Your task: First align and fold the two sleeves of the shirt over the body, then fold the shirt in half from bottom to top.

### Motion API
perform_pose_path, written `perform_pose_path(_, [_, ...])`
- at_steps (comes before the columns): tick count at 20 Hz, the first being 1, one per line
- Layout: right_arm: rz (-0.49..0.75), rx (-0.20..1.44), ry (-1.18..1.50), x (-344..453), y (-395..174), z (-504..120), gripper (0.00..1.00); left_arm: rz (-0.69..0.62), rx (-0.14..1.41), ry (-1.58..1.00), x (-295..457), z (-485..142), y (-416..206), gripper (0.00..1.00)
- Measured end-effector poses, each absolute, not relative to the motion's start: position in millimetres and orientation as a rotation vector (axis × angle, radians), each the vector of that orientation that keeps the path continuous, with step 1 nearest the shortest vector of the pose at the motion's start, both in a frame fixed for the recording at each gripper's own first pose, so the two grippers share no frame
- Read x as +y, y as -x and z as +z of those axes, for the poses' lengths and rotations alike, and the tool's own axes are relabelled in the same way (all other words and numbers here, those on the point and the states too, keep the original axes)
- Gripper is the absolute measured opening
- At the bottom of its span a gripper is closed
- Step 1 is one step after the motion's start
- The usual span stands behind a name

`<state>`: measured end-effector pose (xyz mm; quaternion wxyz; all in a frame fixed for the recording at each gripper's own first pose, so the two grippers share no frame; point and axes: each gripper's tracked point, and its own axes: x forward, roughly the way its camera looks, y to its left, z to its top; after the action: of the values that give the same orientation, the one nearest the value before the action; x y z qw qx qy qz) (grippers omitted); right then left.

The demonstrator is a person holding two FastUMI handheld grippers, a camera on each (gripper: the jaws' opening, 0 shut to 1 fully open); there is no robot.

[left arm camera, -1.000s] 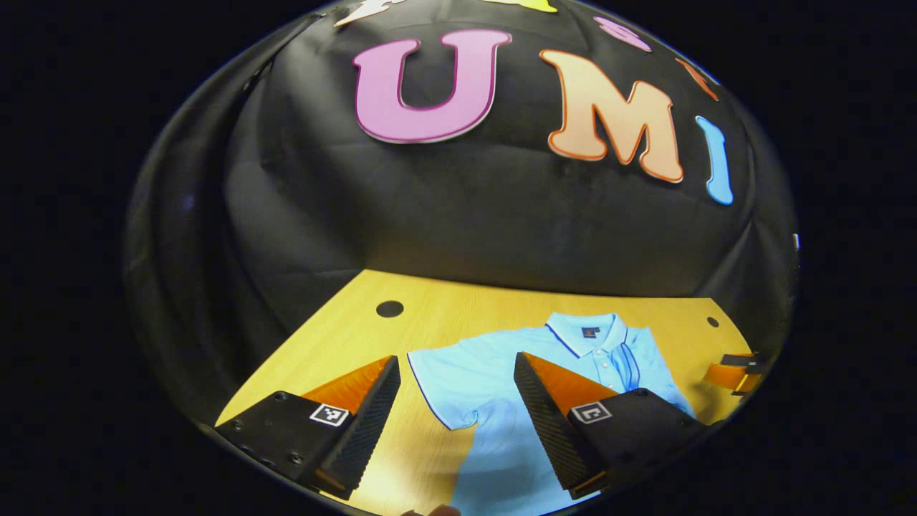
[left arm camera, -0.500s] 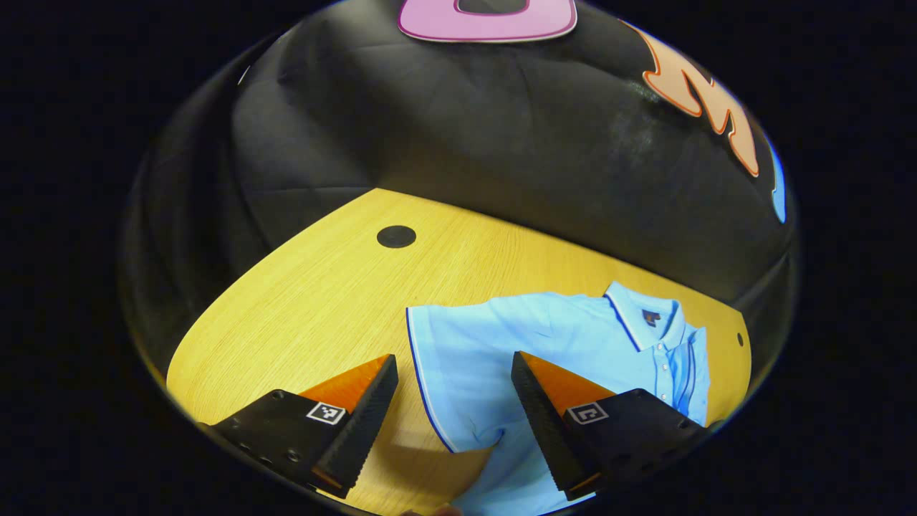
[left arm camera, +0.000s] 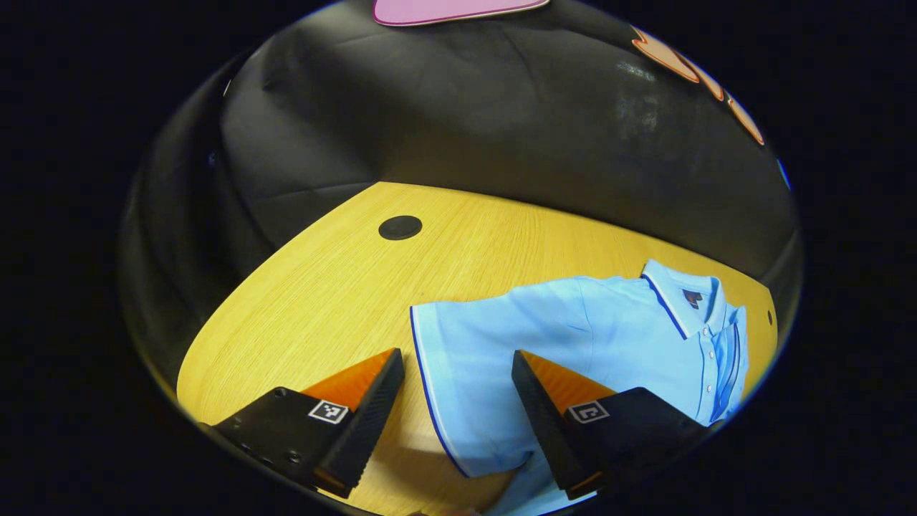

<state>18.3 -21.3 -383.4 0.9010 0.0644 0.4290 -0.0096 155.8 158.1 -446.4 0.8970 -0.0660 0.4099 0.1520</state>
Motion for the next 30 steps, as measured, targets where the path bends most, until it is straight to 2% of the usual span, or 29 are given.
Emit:
perform_pose_path(1, [-0.022,0.891,-0.140,-22.2,-19.2,-383.9,0.94,0.301,0.846,0.140,155.4,-444.8,-156.3,0.88])
perform_pose_path(2, [-0.024,0.896,-0.146,-23.0,-20.7,-386.5,0.98,0.291,0.833,0.146,153.8,-443.0,-160.0,0.78])
perform_pose_path(3, [-0.025,0.894,-0.151,-24.1,-21.7,-387.0,0.94,0.273,0.827,0.161,149.2,-442.9,-163.0,0.58])
perform_pose_path(4, [-0.023,0.892,-0.155,-28.0,-22.8,-389.7,0.98,0.269,0.819,0.169,143.7,-436.8,-163.9,0.39])
perform_pose_path(5, [-0.022,0.891,-0.157,-31.7,-23.1,-390.2,0.98,0.276,0.815,0.169,142.4,-432.2,-164.0,0.19])
perform_pose_path(6, [-0.019,0.889,-0.158,-30.9,-21.4,-390.7,0.94,0.276,0.823,0.175,141.5,-437.4,-164.1,0.00])
perform_pose_path(7, [-0.017,0.887,-0.158,-32.2,-20.6,-388.3,0.98,0.274,0.828,0.189,136.8,-435.6,-164.3,0.00])
perform_pose_path(9, [-0.015,0.880,-0.163,-37.6,-17.7,-383.0,0.98,0.267,0.798,0.200,128.4,-421.5,-170.1,0.00])
perform_pose_path(10, [-0.016,0.877,-0.168,-39.8,-16.4,-381.8,0.94,0.252,0.772,0.199,121.2,-411.3,-176.6,0.00])
perform_pose_path(11, [-0.018,0.876,-0.174,-42.0,-15.2,-380.8,0.94,0.225,0.749,0.188,110.7,-400.8,-182.6,0.00])
perform_pose_path(12, [-0.018,0.875,-0.180,-45.6,-12.5,-380.8,0.98,0.199,0.733,0.168,100.1,-391.4,-187.5,0.00])
perform_pose_path(13, [-0.022,0.875,-0.185,-48.5,-11.5,-380.5,0.94,0.166,0.716,0.149,88.6,-382.1,-193.0,0.00])
perform_pose_path(14, [-0.023,0.875,-0.192,-51.4,-10.5,-382.0,0.98,0.142,0.703,0.135,76.4,-373.1,-198.1,0.00])
perform_pose_path(17, [-0.032,0.871,-0.204,-60.9,-5.8,-380.6,0.98,0.071,0.693,0.134,37.0,-362.4,-204.5,0.00])
perform_pose_path(30, [-0.114,0.848,-0.274,-115.3,21.4,-373.7,0.98,-0.078,0.821,0.109,-64.9,-397.5,-178.2,0.00])
